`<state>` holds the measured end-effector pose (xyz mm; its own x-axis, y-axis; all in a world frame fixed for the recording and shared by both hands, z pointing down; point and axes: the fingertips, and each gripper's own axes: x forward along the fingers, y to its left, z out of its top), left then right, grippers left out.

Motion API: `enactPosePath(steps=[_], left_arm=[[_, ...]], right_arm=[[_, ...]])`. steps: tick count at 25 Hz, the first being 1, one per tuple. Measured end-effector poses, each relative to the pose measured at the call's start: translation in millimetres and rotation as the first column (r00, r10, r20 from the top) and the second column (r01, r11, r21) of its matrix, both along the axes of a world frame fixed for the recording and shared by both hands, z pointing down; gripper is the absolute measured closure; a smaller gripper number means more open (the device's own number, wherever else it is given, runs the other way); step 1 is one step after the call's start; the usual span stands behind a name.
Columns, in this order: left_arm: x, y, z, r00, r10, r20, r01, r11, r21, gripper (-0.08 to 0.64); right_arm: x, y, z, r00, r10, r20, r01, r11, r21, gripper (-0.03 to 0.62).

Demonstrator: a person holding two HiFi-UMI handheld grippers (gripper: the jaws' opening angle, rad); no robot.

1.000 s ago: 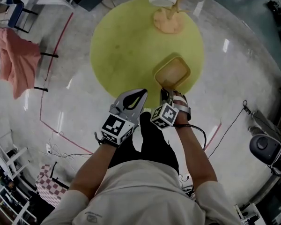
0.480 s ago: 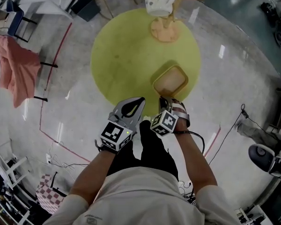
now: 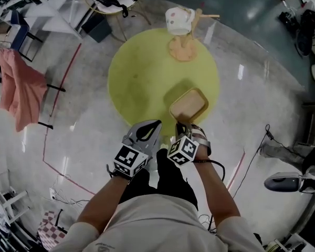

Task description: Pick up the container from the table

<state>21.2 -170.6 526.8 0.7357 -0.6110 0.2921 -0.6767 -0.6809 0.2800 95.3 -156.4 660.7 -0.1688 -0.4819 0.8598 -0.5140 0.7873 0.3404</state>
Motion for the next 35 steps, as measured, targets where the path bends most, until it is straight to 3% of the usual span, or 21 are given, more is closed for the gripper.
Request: enactPosePath(steps=[35], left_arm=[[-83,112,-112,0.996,0.061,-0.062,-0.05,0.983,0.177,0.554]], right_arm=[[-101,109,-167,0.998,0.061,0.019,-0.063,0.987,0.147,0.558]])
